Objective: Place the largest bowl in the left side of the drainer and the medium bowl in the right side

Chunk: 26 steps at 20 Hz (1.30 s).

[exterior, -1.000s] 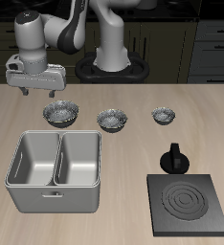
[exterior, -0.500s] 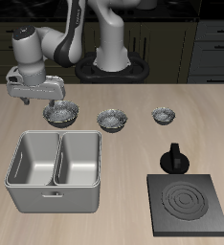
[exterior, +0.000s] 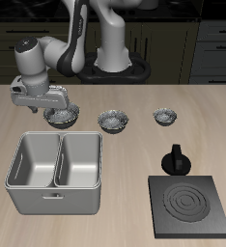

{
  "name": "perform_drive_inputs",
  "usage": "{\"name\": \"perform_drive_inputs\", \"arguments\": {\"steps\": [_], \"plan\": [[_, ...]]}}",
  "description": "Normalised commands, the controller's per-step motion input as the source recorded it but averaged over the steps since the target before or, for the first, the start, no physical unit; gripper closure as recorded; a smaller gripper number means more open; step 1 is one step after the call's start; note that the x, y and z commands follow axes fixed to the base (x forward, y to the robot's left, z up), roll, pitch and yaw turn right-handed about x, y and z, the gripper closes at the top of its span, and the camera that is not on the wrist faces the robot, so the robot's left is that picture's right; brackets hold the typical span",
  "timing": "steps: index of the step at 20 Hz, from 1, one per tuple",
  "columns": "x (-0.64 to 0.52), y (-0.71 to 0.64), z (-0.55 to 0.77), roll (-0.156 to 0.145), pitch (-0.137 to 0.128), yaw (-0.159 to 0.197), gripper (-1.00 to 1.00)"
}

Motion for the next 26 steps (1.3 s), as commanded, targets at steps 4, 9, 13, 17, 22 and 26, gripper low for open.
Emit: {"name": "perform_drive_inputs", "arguments": {"steps": [4, 9, 13, 17, 22, 26], "plan": [[0.01, 0.21, 0.05, 0.046, -0.001, -0.036, 1.00], [0.02, 0.11, 0.26, 0.021, -0.037, -0.011, 1.00], [0.02, 0.08, 0.24, 0.014, -0.020, 0.003, 1.00], [-0.08, 0.11, 0.68, -0.029, -0.077, -0.012, 1.00], [-0.03, 0.17, 0.75, -0.059, -0.055, 0.005, 1.00], [0.07, 0.12, 0.42, -0.033, -0.012, 0.039, 1.00]]}}
